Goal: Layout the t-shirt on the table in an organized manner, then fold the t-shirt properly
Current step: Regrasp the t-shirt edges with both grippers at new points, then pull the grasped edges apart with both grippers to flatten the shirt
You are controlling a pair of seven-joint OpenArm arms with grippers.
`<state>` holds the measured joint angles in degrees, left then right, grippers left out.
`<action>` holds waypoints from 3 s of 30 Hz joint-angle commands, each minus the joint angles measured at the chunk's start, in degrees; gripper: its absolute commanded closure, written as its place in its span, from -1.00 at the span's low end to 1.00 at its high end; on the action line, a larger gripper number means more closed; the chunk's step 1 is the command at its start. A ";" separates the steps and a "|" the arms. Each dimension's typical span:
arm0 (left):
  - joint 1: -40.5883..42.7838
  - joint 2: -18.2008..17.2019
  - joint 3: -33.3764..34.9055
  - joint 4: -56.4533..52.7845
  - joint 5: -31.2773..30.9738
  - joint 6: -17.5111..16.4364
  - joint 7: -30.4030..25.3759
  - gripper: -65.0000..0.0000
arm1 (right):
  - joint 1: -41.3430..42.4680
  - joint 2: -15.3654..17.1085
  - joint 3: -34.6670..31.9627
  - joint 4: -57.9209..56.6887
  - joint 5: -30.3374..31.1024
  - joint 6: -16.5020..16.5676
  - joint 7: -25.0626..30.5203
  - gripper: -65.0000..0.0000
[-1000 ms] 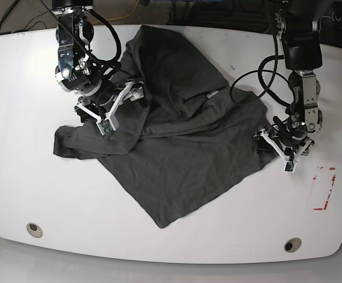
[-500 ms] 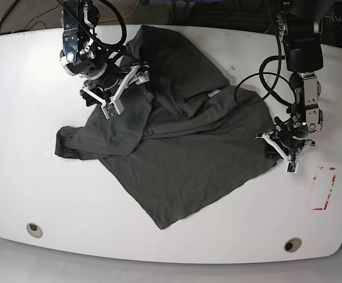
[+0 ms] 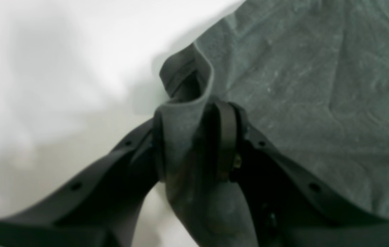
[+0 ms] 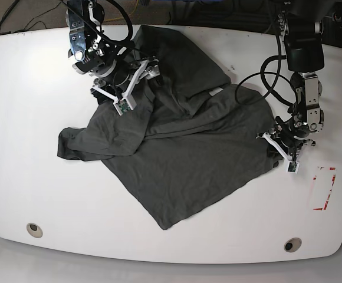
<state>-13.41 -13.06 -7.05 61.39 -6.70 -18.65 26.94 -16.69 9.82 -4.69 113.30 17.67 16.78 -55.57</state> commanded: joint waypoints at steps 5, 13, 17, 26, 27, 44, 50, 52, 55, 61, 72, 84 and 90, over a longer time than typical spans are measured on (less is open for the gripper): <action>-0.26 -1.49 -0.12 0.55 1.03 0.41 1.50 0.51 | 0.56 0.33 -0.01 0.51 0.31 0.24 1.37 -0.75; -0.17 -1.93 -0.20 0.72 0.94 0.41 1.59 0.51 | 0.82 1.65 -0.19 -0.72 0.31 0.24 1.46 -0.45; 0.09 -2.63 -0.38 0.64 0.94 0.41 1.59 0.51 | 0.91 1.91 -0.72 -0.81 0.31 0.24 1.46 -0.39; 0.97 -3.51 -0.38 0.72 0.77 0.41 1.50 0.51 | 0.82 2.61 -1.86 -0.81 -1.80 0.59 1.46 -0.40; 0.97 -3.60 -0.47 0.72 0.77 0.41 1.50 0.51 | 0.82 2.79 -3.27 -0.81 -2.68 0.59 1.46 -0.40; 0.97 -4.39 -0.56 0.72 0.68 0.41 1.50 0.51 | 0.82 2.70 -9.07 -0.81 -10.86 0.59 1.37 -0.38; 1.06 -4.48 -0.56 0.72 0.68 0.41 1.50 0.51 | 1.79 2.88 -8.98 -0.81 -10.95 0.59 1.37 -0.37; 1.06 -4.48 -0.56 0.72 0.68 0.41 1.50 0.51 | 1.87 2.97 -8.98 -0.81 -10.95 0.59 1.37 -0.33; 1.06 -4.48 -0.56 0.72 0.68 0.41 1.50 0.51 | 2.14 2.97 -8.98 -0.81 -10.95 0.59 1.37 -0.04; 1.06 -4.48 -0.56 0.72 0.68 0.41 1.50 0.51 | 2.23 2.97 -8.98 -0.81 -11.03 0.24 1.37 0.74; 1.06 -4.48 -0.56 0.72 0.68 0.41 1.50 0.51 | 3.37 2.97 -8.89 -1.60 -11.30 0.24 1.29 1.00; 1.06 -4.92 -0.56 0.37 0.85 0.41 1.50 0.51 | 2.93 2.97 0.25 0.07 -14.81 0.68 1.29 1.00; 1.15 -6.06 -0.56 0.37 0.68 0.41 1.50 0.51 | 3.37 6.75 7.19 -0.11 -11.47 0.68 1.29 1.00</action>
<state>-11.92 -17.93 -7.44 61.58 -7.35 -18.92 26.96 -13.87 14.98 0.67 112.12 5.39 17.65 -55.33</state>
